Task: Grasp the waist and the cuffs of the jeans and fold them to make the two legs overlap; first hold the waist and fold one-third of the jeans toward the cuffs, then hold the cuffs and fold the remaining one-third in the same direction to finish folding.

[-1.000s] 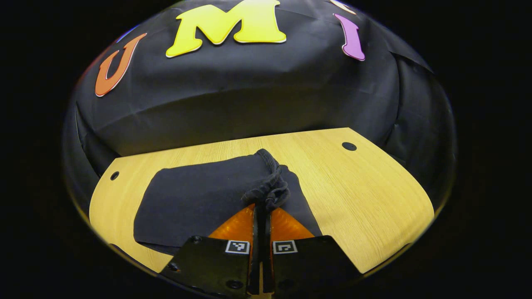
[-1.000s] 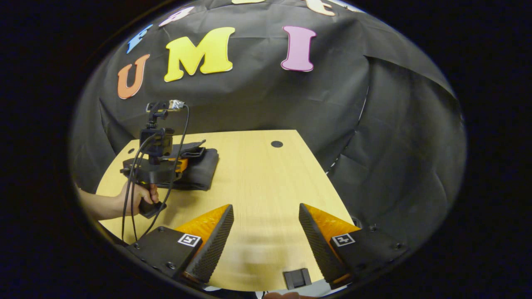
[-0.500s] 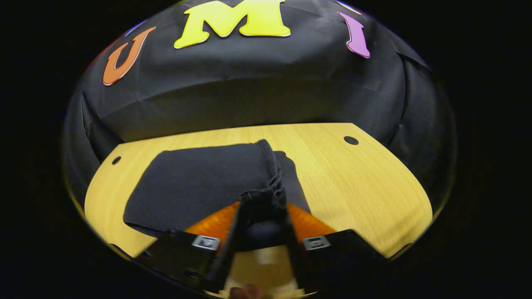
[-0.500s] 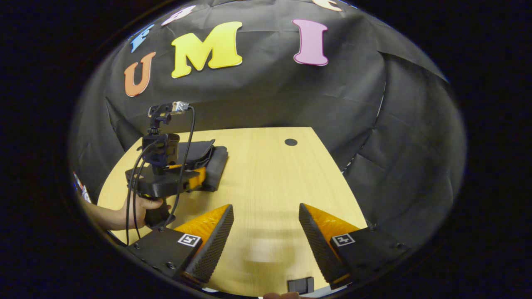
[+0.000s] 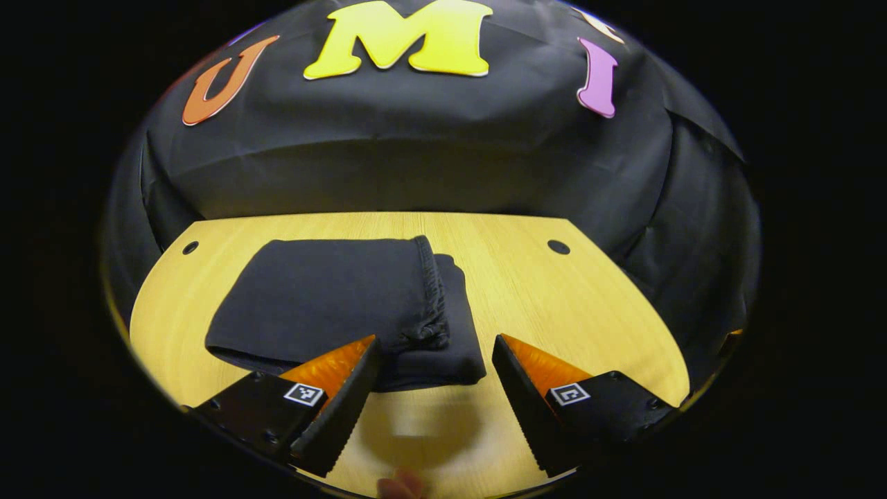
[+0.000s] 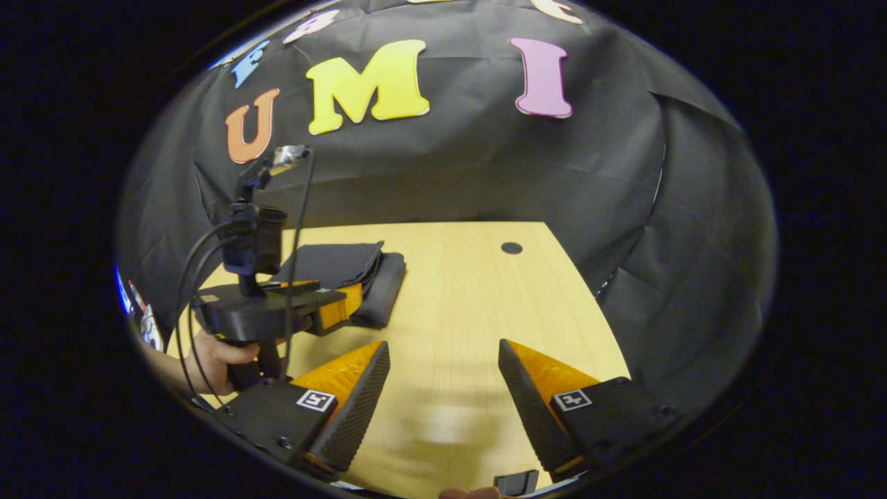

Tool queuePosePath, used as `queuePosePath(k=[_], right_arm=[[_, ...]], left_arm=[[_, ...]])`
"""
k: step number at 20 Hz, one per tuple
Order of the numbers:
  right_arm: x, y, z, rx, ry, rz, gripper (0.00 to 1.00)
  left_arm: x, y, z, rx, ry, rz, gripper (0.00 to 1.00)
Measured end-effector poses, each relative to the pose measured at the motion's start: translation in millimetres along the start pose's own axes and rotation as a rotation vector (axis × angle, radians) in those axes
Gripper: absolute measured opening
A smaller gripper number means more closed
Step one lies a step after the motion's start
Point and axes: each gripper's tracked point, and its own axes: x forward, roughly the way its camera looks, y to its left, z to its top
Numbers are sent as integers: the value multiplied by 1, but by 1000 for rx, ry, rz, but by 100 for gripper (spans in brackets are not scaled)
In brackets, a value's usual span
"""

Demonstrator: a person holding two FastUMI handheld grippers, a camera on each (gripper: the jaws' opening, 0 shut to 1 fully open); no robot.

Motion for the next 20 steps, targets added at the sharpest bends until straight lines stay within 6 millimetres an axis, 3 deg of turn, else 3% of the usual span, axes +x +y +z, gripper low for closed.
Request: queuePosePath(k=[4,8,10,13,15,20], right_arm=[[-12,54,71,37,-168,26,98],[-54,123,140,13,-362,63,97],[-82,154,170,-10,-451,65,98],[-126,183,194,-39,-554,46,97],[-146,193,198,-32,-594,25,97],[-184,194,192,-45,-687,-53,99]], left_arm=[[-66,40,74,15,-177,22,100],[-149,76,151,14,-377,50,100],[-189,92,173,7,-461,67,100],[-226,101,178,17,-556,105,99],[-252,116,179,47,-617,139,98],[-252,123,169,44,-638,147,98]])
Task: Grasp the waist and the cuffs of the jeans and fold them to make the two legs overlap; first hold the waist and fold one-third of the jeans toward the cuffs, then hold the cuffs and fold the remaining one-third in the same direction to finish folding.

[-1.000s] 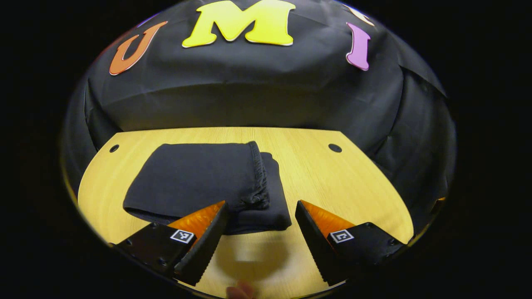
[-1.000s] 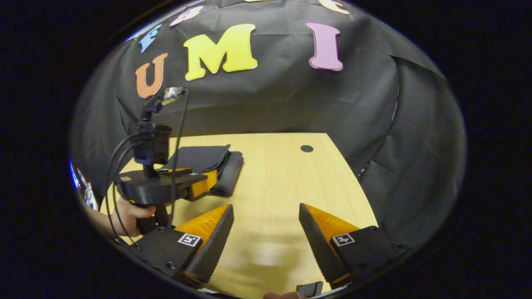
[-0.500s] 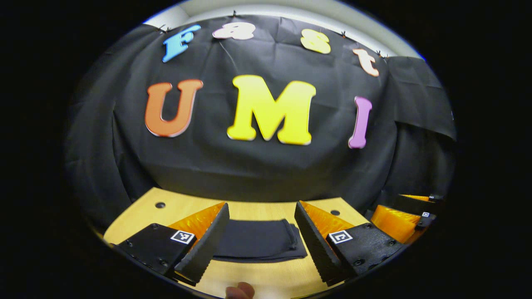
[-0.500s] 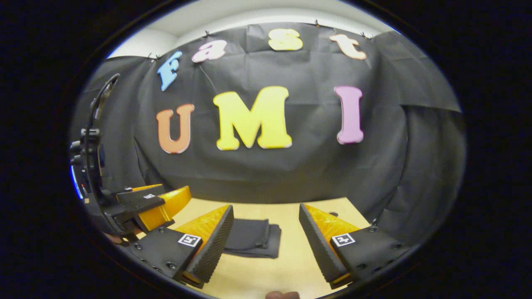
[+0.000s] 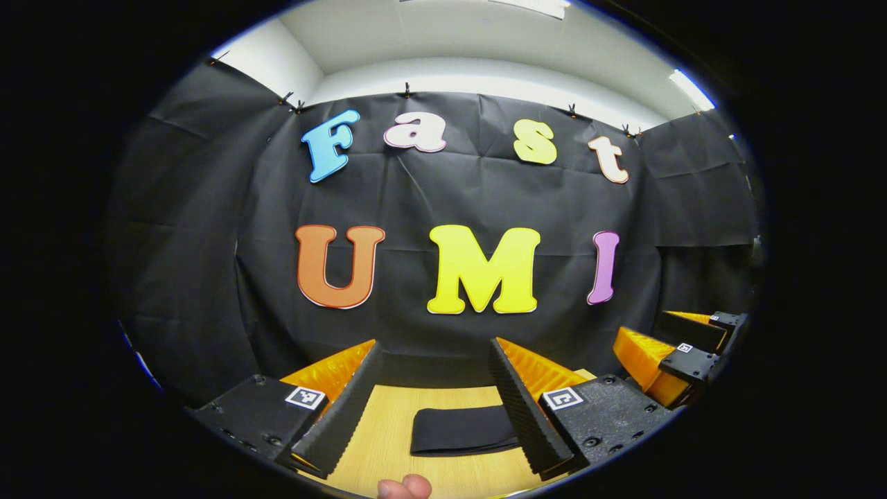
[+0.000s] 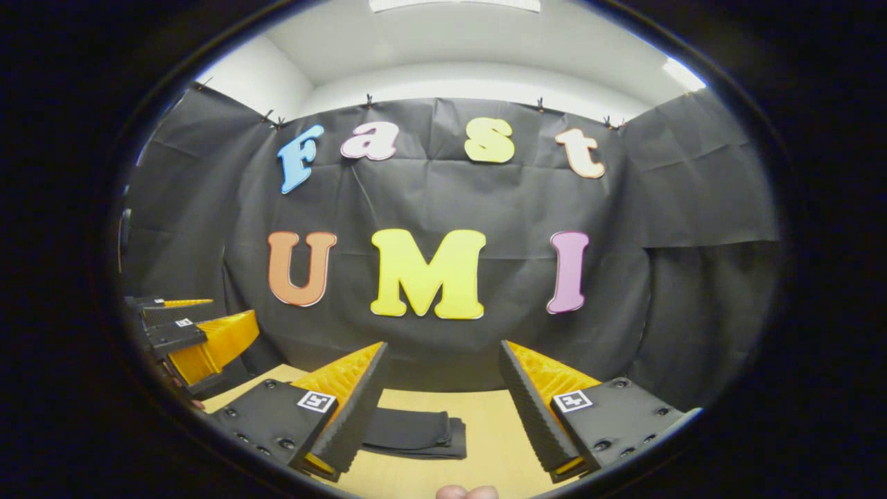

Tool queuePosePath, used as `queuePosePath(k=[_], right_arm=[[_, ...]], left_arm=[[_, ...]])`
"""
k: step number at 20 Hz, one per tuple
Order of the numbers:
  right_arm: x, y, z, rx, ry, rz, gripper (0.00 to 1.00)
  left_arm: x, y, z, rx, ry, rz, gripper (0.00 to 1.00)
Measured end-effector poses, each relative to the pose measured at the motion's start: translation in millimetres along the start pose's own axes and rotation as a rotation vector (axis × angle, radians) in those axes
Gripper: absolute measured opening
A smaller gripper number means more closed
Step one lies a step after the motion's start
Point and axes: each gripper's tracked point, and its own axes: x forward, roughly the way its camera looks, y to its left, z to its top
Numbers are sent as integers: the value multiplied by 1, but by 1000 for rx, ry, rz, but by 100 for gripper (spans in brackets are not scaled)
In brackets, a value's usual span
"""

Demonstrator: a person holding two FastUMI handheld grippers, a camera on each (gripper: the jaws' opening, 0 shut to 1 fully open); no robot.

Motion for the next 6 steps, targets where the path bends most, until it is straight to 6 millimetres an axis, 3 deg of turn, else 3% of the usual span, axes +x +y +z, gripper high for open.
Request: queuePosePath(k=[3,6], right_arm=[[-14,-2,3,-25,-44,-13,96],[-21,4,-4,-15,-23,17,98]], left_arm=[[0,9,2,-29,7,23,98],[2,2,10,-31,-11,34,98]])
